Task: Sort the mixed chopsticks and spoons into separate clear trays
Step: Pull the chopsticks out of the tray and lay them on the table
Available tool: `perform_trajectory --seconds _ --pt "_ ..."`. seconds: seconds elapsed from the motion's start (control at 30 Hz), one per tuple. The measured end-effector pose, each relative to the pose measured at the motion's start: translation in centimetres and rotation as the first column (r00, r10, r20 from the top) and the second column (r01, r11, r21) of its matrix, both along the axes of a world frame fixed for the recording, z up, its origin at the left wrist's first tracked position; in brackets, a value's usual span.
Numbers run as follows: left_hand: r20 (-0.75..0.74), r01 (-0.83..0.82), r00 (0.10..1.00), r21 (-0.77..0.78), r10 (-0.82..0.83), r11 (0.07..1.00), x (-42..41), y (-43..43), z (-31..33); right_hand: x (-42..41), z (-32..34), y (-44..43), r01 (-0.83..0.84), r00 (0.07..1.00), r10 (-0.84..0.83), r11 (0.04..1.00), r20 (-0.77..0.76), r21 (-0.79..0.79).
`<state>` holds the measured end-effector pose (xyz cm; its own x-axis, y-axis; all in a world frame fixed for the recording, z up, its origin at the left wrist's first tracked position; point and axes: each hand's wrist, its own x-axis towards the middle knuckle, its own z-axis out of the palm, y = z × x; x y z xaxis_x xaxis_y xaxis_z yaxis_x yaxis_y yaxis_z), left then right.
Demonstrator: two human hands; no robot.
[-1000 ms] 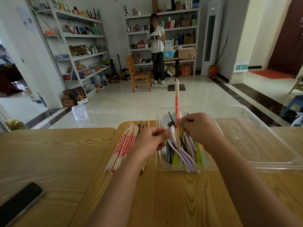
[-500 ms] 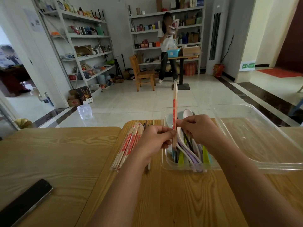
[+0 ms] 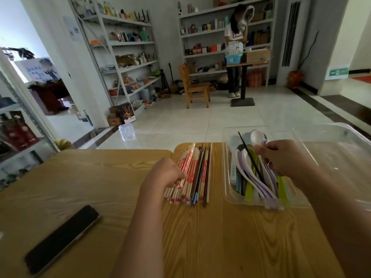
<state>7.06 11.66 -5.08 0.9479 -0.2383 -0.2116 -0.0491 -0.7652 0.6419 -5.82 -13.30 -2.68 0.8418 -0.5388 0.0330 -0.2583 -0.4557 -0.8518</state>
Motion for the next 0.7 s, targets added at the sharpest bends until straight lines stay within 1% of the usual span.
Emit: perform_trajectory --seconds 0.1,0.27,0.3,0.37,0.43,0.5,0.57,0.7 --pt "-0.033 0.017 0.999 0.048 -0.016 0.999 -0.2 -0.6 -0.8 0.0 -0.4 -0.4 0.019 1.000 -0.019 1.000 -0.015 -0.019" --pt "-0.065 0.017 0.998 0.047 -0.014 0.999 -0.1 -1.1 -1.3 0.5 -1.3 -1.5 0.101 0.995 -0.102 0.994 -0.009 -0.036" --pt "-0.068 0.017 0.998 0.044 -0.014 0.999 -0.1 -1.1 -1.3 0.6 -1.4 -1.7 0.108 0.994 -0.109 0.992 -0.009 -0.067" --pt "-0.047 0.014 0.999 0.027 -0.013 1.000 -0.2 -0.9 -1.0 0.7 -1.6 -1.9 0.108 0.993 -0.116 0.973 -0.024 -0.206" --pt "0.011 0.011 1.000 -0.025 -0.010 1.000 -0.3 -1.0 -0.6 0.9 -1.9 -1.6 0.091 0.989 -0.127 0.925 -0.072 -0.368" --pt "0.088 0.008 0.996 -0.123 0.003 0.992 -0.7 -1.3 0.0 1.2 -2.4 -1.0 0.075 0.982 -0.149 0.875 -0.119 -0.478" --pt "0.136 0.020 0.991 -0.241 0.013 0.970 -1.2 -2.0 0.6 1.4 -2.8 -0.1 0.048 0.975 -0.155 0.845 -0.159 -0.532" --pt "0.088 0.083 0.995 -0.401 -0.052 0.913 -2.4 -3.7 1.1 0.9 -3.6 1.2 -0.015 0.964 -0.144 0.809 -0.223 -0.587"
